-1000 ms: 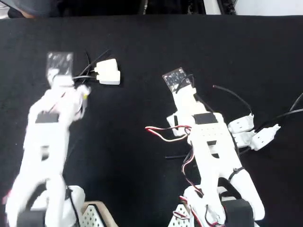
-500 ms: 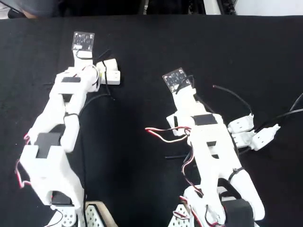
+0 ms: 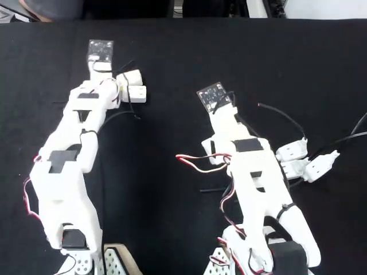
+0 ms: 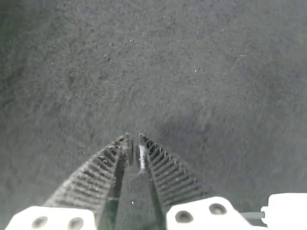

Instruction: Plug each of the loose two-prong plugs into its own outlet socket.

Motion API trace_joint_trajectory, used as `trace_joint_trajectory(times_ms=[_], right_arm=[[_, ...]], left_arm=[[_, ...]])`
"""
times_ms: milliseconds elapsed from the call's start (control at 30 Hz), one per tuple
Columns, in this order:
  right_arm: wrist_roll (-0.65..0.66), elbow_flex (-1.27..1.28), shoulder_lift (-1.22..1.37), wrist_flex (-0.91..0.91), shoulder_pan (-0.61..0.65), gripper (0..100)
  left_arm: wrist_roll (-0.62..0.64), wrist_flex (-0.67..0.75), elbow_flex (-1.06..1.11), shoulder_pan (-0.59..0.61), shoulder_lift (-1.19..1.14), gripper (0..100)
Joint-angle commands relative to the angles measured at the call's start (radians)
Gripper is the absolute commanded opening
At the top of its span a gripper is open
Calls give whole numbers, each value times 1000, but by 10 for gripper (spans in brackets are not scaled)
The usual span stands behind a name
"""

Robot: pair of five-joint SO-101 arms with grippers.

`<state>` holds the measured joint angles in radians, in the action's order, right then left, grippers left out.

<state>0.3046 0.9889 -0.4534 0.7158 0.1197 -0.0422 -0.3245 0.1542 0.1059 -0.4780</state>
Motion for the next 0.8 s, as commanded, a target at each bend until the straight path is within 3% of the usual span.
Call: trace_joint_trajectory(times_ms=[0, 133, 333, 533, 767], right_arm=[[-6, 13, -31, -48, -14, 12], [-6, 15, -31, -51, -14, 12], [-6, 15, -31, -52, -14, 12], [-6, 15, -31, -52, -14, 12], [-6, 15, -31, -51, -14, 12]], left_arm=[[118, 8, -48, 58, 3, 146], [140, -78, -53, 65, 18, 145], [130, -391, -105, 42, 91, 145], [-57, -606, -84, 25, 173, 145], [-81, -617, 97, 12, 313, 144]])
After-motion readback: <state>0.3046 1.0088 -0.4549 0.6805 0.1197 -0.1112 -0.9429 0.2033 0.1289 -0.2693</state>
